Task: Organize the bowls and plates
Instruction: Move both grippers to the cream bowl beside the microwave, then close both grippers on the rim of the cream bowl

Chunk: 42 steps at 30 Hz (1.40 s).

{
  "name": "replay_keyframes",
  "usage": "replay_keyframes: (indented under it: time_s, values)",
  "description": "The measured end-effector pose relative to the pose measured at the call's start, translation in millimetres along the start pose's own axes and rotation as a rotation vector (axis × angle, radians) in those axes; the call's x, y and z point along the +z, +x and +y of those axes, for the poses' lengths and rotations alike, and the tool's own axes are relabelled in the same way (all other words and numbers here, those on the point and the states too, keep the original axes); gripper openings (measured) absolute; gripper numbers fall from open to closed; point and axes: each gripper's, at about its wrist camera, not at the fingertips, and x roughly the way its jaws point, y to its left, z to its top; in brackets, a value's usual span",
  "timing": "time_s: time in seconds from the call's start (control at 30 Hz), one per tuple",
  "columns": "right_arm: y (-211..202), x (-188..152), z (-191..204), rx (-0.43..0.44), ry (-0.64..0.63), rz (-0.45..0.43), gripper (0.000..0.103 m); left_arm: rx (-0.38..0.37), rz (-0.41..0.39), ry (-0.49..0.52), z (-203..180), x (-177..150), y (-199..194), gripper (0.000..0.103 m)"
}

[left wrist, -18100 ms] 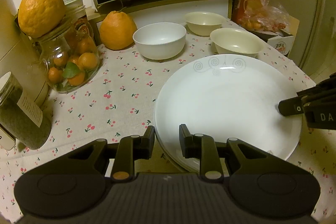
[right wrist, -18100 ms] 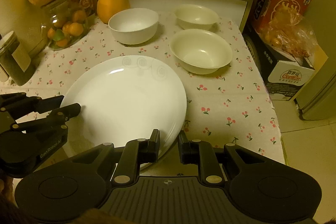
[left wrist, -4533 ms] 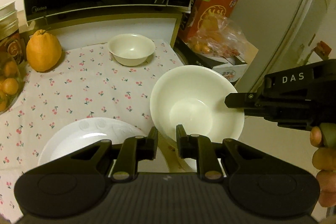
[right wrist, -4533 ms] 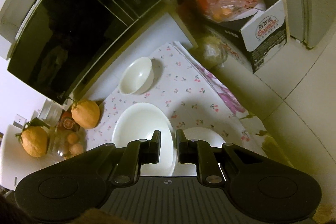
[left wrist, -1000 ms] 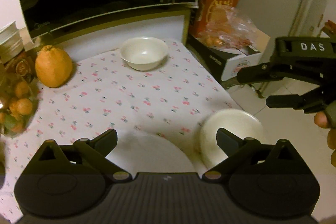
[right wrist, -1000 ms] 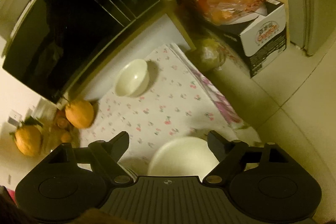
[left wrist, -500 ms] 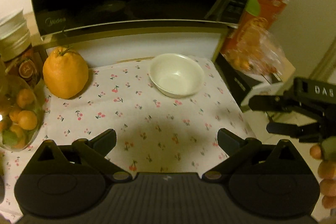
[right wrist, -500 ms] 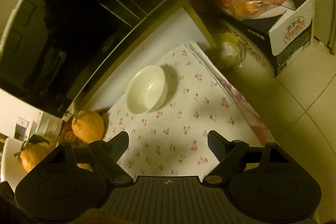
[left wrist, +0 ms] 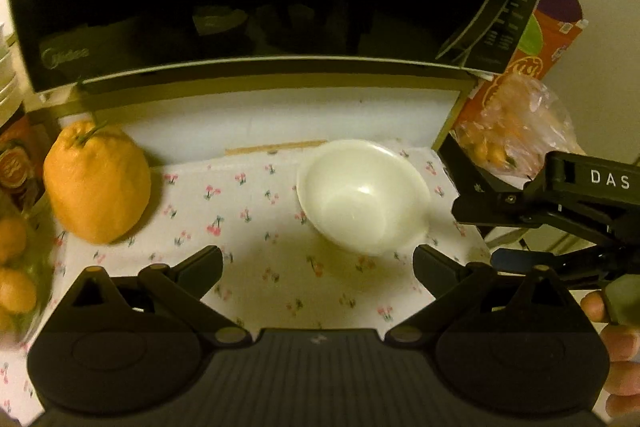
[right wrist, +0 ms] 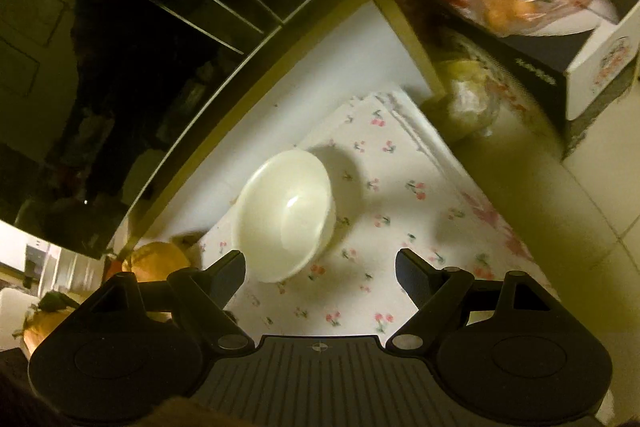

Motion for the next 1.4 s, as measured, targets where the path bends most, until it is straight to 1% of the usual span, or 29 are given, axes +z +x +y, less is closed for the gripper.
replay_keyframes:
  time_s: [0.1, 0.17, 0.3, 0.4, 0.43, 0.47, 0.53, 0.57, 0.67, 0.7, 0.73, 0.77, 0.8, 0.83, 0.93, 0.97, 1.03, 1.17, 1.4]
  values:
    - [11, 8, 0, 0.024, 0.015, -0.002, 0.084, -0.002, -0.020, 0.007, 2, 2, 10, 0.096]
    - [18, 12, -2, 0.033, 0.024, -0.004, 0.084, -0.017, -0.029, 0.003, 4, 4, 16, 0.091]
    - [27, 17, -5, 0.044, 0.029, -0.025, 0.084, -0.048, -0.047, -0.015, 9, 5, 25, 0.083]
    - [32, 18, -7, 0.057, 0.036, -0.034, 0.082, -0.063, -0.047, -0.026, 12, 5, 33, 0.073]
    - [33, 18, -8, 0.059, 0.036, -0.037, 0.077, -0.071, -0.045, -0.029, 12, 4, 35, 0.067]
    - [35, 18, -8, 0.061, 0.035, -0.036, 0.075, -0.076, -0.044, -0.032, 13, 4, 37, 0.063]
    - [39, 19, -9, 0.061, 0.035, -0.032, 0.064, -0.087, -0.050, -0.038, 15, 4, 40, 0.058]
    - [40, 19, -9, 0.060, 0.034, -0.033, 0.061, -0.092, -0.054, -0.041, 15, 4, 41, 0.053]
    - [41, 20, -9, 0.057, 0.036, -0.037, 0.050, -0.102, -0.055, -0.050, 16, 4, 44, 0.044]
    - [42, 20, -9, 0.057, 0.036, -0.040, 0.043, -0.105, -0.055, -0.052, 16, 4, 45, 0.042]
    - [43, 20, -9, 0.056, 0.036, -0.040, 0.039, -0.106, -0.055, -0.055, 16, 5, 46, 0.040]
    - [44, 20, -9, 0.055, 0.035, -0.039, 0.037, -0.106, -0.055, -0.055, 16, 5, 47, 0.039]
    - [44, 20, -9, 0.054, 0.032, -0.040, 0.032, -0.103, -0.056, -0.052, 15, 5, 48, 0.038]
    - [45, 20, -8, 0.052, 0.029, -0.040, 0.028, -0.100, -0.057, -0.050, 15, 6, 49, 0.034]
    - [46, 18, -7, 0.045, 0.012, -0.041, 0.021, -0.091, -0.060, -0.046, 14, 6, 49, 0.024]
    - [46, 17, -6, 0.037, 0.005, -0.044, 0.020, -0.086, -0.061, -0.043, 14, 6, 49, 0.022]
    - [47, 16, -4, 0.017, -0.012, -0.050, 0.017, -0.071, -0.061, -0.028, 13, 7, 49, 0.019]
    - [45, 15, -4, 0.012, -0.010, -0.057, 0.016, -0.065, -0.065, -0.017, 12, 7, 47, 0.017]
    - [35, 12, 2, 0.006, -0.022, -0.076, 0.016, -0.067, -0.070, -0.016, 11, 6, 36, 0.016]
